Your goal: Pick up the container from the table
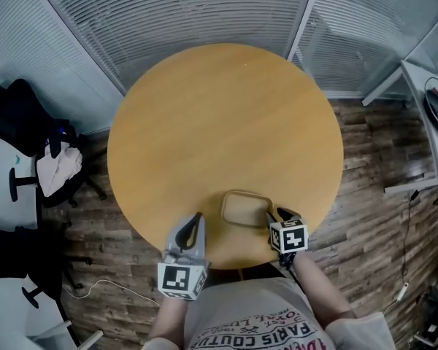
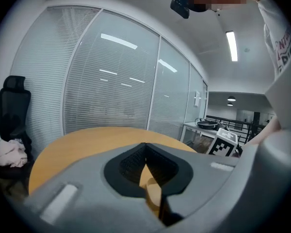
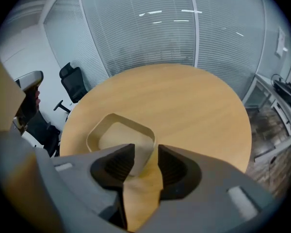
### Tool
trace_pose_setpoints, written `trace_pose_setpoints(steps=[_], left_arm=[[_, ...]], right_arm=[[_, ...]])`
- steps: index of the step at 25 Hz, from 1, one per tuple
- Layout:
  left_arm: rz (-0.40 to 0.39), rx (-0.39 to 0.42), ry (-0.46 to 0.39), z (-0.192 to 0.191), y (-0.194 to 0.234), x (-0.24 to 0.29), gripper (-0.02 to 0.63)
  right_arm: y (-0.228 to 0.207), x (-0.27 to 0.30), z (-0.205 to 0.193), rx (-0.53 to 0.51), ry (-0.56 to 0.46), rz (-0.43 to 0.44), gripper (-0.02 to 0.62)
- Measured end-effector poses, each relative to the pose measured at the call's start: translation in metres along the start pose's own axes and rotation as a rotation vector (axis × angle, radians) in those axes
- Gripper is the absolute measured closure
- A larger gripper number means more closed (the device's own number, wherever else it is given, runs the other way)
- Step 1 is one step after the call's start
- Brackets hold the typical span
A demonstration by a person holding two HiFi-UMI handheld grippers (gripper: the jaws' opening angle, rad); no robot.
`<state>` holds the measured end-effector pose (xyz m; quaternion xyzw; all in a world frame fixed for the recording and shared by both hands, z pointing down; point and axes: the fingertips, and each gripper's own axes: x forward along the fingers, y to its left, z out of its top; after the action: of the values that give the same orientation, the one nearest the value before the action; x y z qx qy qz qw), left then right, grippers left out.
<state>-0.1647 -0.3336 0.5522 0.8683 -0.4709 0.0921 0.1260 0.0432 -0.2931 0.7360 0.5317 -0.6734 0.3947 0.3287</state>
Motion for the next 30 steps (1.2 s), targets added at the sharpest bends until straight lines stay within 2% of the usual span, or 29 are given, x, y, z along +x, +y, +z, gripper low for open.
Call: trace_pose_setpoints(steps=[6,10,15,18,25,30], left_arm=[[0.035,-0.017,0.044,-0.019,0.004,0.004,0.604],[0.053,-0.023,0.053,-0.023,0.008,0.006,0.604],[0.060,-0.029,0.056,-0.023,0.004,0.010,0.604],[0.064,-0.034,0.057,-0.024,0.005,0.012,0.604],[0.074,-0.043,0.055,-0.022,0.006,0.011,0.604],[0.109,-0.036,0.066,-0.017,0.007,0.006,0.604]], right_arm=[[-0.012,0.028,-0.013,0.119,0.069,0.005,0.451],[-0.012,0.039,-0.019,0.173,0.107,0.000,0.485],[-0.017,0.042,-0.022,0.224,0.121,-0.010,0.566],[-0.017,0.043,-0.022,0.231,0.125,-0.021,0.582],[-0.016,0.036,-0.012,0.262,0.100,-0.010,0.588],[-0.006,0.011,0.027,0.218,0.003,0.029,0.589]])
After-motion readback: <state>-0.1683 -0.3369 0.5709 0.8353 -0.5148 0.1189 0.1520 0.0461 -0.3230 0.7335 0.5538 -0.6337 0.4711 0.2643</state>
